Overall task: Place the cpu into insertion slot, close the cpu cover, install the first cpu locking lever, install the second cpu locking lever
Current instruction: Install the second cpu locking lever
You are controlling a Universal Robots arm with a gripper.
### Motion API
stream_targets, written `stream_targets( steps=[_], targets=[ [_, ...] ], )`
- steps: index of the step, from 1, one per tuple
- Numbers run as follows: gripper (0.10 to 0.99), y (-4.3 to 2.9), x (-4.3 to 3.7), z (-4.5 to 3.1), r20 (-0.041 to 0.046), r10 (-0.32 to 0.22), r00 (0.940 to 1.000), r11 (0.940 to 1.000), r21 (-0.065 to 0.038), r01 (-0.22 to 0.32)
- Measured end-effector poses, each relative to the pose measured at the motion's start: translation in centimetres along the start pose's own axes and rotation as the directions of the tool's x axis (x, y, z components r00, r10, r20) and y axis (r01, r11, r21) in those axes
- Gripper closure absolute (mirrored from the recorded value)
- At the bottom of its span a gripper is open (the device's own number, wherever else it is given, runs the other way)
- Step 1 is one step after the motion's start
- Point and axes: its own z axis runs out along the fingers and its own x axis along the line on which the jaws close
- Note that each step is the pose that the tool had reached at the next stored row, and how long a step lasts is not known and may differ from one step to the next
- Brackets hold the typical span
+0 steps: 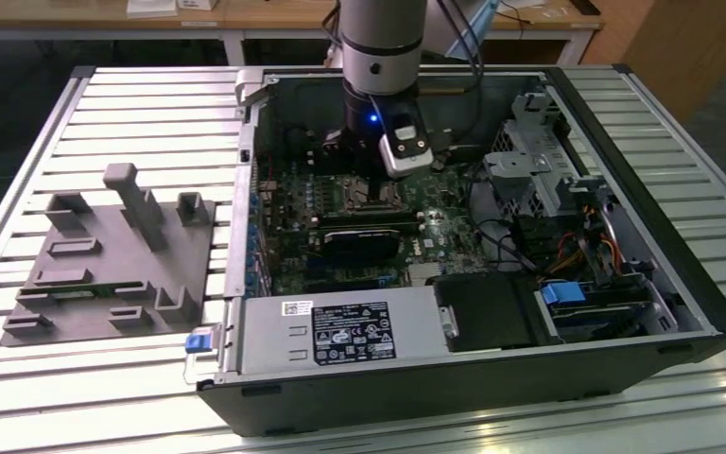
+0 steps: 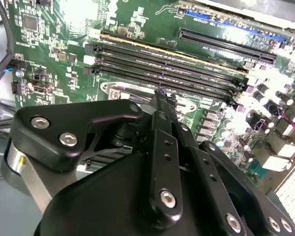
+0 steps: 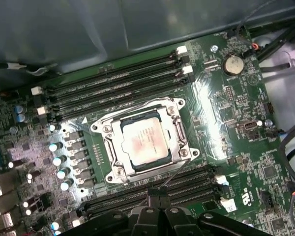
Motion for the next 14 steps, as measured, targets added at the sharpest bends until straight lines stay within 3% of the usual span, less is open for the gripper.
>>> stream_targets(
  steps=[9, 14],
  targets=[
    [0.984, -0.07, 0.16, 0.7, 0.0016, -0.092, 0.9957, 0.9957, -0.005, 0.092],
    [0.984, -0.43, 1.12, 1.06, 0.0024, -0.099, 0.9951, 0.9951, -0.007, 0.099]
  ],
)
